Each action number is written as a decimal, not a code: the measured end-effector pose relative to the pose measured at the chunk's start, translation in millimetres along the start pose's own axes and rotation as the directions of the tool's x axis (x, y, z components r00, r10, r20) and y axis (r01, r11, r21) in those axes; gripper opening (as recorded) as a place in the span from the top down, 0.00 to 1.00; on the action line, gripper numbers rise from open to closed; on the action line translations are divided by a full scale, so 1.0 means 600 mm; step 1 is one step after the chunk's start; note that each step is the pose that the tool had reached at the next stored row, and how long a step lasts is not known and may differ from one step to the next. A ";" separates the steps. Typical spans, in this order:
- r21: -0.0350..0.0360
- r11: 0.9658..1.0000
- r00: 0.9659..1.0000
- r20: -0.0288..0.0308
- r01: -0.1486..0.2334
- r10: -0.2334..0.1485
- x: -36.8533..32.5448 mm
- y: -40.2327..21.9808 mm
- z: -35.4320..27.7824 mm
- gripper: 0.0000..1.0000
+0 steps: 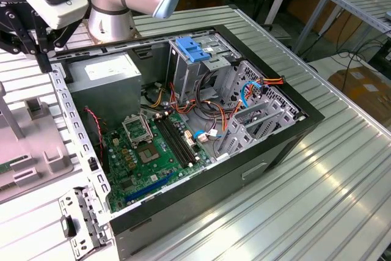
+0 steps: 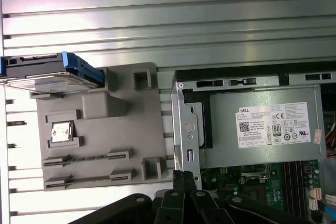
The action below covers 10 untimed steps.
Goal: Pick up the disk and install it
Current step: 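Reach for the disk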
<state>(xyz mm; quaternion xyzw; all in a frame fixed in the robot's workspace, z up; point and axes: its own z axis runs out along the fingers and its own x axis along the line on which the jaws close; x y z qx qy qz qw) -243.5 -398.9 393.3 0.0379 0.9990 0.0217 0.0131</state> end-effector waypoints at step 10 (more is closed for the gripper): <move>0.000 1.000 1.000 0.000 0.000 0.000 0.017 -0.001 -0.001 0.89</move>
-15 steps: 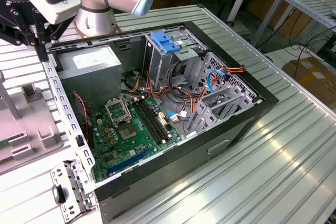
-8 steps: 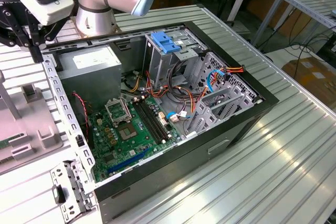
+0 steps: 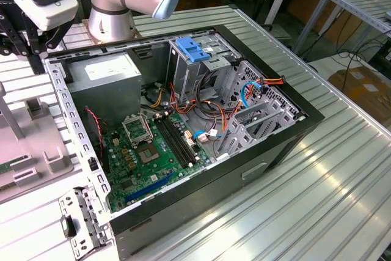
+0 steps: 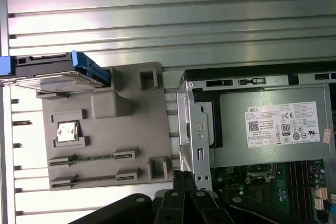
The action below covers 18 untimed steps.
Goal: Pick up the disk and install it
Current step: 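Reach for the disk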
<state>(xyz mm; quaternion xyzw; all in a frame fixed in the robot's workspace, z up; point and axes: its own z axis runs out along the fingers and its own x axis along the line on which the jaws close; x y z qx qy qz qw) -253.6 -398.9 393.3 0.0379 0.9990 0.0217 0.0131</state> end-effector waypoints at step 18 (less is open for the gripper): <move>0.000 1.000 1.000 0.000 0.000 0.000 0.034 -0.003 -0.001 0.89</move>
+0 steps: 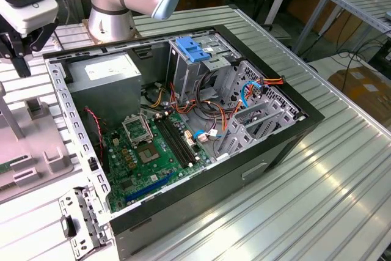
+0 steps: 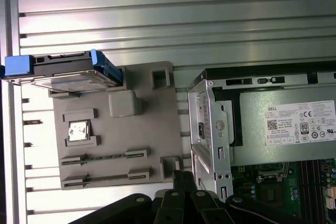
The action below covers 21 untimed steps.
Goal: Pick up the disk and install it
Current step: 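Reach for the disk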
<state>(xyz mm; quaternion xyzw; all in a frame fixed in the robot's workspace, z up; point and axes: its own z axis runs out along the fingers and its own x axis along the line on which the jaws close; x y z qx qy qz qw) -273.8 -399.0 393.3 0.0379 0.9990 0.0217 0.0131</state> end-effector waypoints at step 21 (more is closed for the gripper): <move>0.000 1.000 1.000 0.000 0.000 0.000 0.039 -0.003 -0.001 0.89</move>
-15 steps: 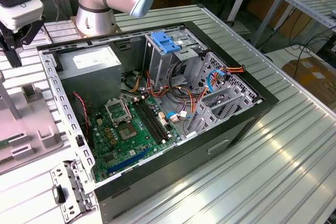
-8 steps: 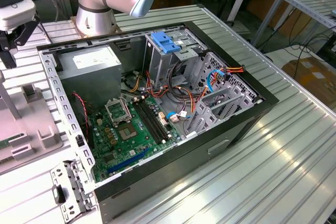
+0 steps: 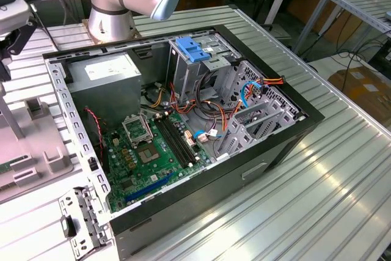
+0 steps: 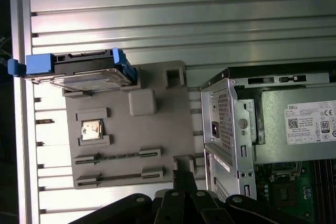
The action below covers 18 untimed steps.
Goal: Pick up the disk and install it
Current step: 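Reach for the disk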
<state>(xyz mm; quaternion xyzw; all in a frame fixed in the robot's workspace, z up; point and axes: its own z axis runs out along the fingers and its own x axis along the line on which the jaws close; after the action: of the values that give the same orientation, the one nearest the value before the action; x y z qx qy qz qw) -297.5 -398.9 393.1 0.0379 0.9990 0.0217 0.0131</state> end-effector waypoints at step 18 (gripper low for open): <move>0.003 1.000 1.000 0.000 0.000 0.000 0.062 0.023 0.003 0.89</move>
<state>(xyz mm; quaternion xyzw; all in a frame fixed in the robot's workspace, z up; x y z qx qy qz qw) -333.3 -382.5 391.1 0.0378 0.9990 0.0202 0.0132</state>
